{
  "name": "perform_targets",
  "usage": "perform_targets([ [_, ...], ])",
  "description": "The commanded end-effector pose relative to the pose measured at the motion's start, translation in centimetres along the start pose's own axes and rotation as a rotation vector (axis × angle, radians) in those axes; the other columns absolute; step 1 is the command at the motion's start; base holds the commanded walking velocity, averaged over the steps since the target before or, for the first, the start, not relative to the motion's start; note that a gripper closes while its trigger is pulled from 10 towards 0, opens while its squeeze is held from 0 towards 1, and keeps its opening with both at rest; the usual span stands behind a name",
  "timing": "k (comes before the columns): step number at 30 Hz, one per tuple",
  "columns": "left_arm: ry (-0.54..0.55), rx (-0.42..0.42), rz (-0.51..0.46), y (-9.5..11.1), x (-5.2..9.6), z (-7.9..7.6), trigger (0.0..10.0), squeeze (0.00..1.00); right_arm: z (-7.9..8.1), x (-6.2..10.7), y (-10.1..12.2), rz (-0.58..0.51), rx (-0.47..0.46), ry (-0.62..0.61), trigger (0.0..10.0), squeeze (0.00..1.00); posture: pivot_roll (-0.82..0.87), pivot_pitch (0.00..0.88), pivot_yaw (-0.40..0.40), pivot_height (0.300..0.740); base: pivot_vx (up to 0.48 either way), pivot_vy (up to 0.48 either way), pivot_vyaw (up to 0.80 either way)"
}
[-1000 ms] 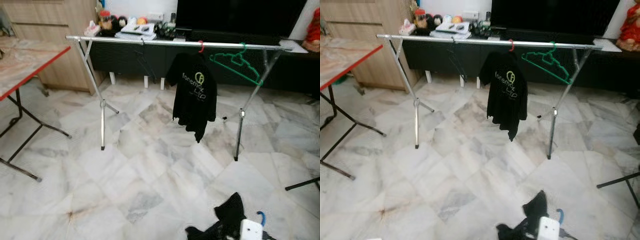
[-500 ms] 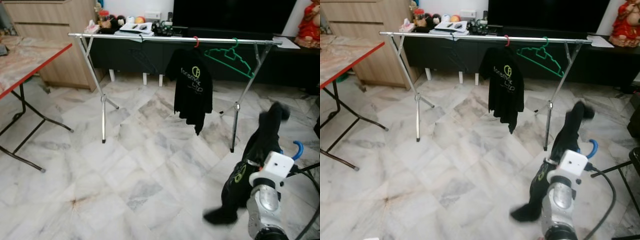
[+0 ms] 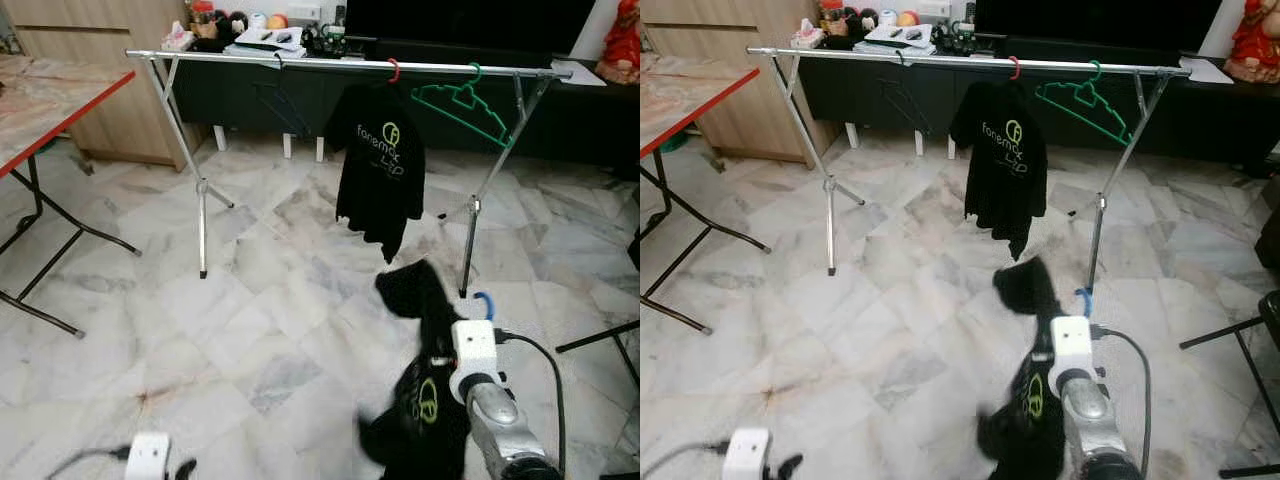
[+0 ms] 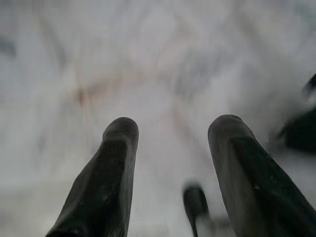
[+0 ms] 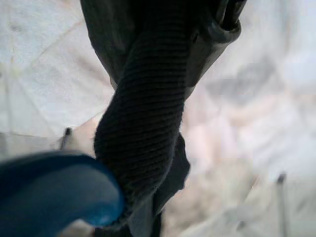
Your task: Hang hanger
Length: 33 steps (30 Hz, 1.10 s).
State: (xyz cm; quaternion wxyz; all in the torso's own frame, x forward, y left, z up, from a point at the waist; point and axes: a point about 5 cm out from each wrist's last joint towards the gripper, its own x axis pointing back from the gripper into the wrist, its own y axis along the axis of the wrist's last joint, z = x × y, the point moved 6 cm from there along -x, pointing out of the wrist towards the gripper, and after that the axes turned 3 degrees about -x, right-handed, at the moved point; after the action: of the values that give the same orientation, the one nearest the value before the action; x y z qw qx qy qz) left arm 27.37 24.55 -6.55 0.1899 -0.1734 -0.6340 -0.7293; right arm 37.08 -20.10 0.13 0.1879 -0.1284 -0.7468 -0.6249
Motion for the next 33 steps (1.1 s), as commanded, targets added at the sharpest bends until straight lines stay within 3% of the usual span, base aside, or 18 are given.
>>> perform_targets([
  [1,-0.044,-0.056,-0.072,1.7,-0.2,-0.3,10.0,0.0,0.8,-0.3,1.2,-0.012,0.126,0.089,10.0,0.0,-0.01,0.096,-0.024,0.74,0.0,0.0,0.0],
  [3,-0.058,-0.077,-0.139,3.6,-0.6,-0.2,10.0,0.0,2.0,-0.2,0.9,0.022,0.202,0.181,10.0,0.0,-0.01,0.093,-0.024,0.74,0.0,0.0,0.0],
  [5,-0.067,-0.091,-0.172,4.5,-0.7,-0.1,10.0,0.0,2.3,-0.2,0.7,0.041,0.214,0.211,10.0,0.0,-0.01,0.09,-0.029,0.74,0.0,0.0,0.0],
  [6,-0.134,-0.179,-0.246,6.7,-0.8,-0.9,10.0,0.0,3.0,-0.1,0.5,0.064,0.315,0.275,10.0,0.0,0.0,0.089,-0.034,0.74,0.0,0.0,0.0],
  [10,-0.349,-0.407,-0.366,9.9,-0.1,-4.5,10.0,0.0,4.8,0.3,1.2,0.075,0.51,0.474,10.0,0.0,0.01,0.084,-0.052,0.74,0.0,0.0,0.0],
  [14,-0.439,-0.486,-0.37,10.5,0.1,-5.5,10.0,0.0,5.6,0.9,2.2,0.07,0.615,0.621,10.0,0.0,0.01,0.08,-0.066,0.74,0.0,0.0,0.0],
  [19,-0.563,-0.654,-0.32,9.0,0.6,-7.4,10.0,0.0,5.8,1.9,3.0,0.083,0.766,0.778,10.0,0.0,0.01,0.071,-0.09,0.74,0.0,0.0,0.0],
  [22,-0.6,-0.632,-0.297,8.3,0.8,-8.4,10.0,0.0,6.0,2.3,4.1,0.069,0.802,0.841,10.0,0.0,0.0,0.059,-0.098,0.74,0.0,0.0,0.0],
  [26,-0.604,-0.632,-0.281,8.0,0.6,-8.8,10.0,0.0,6.2,2.6,5.0,0.048,0.822,0.88,10.0,0.0,0.0,0.053,-0.106,0.74,0.0,0.0,0.0],
  [33,-0.562,-0.576,-0.277,9.4,-0.7,-9.1,10.0,0.0,7.7,3.8,6.9,-0.03,0.868,1.005,10.0,0.0,-0.01,0.042,-0.113,0.74,0.0,0.0,0.0],
])
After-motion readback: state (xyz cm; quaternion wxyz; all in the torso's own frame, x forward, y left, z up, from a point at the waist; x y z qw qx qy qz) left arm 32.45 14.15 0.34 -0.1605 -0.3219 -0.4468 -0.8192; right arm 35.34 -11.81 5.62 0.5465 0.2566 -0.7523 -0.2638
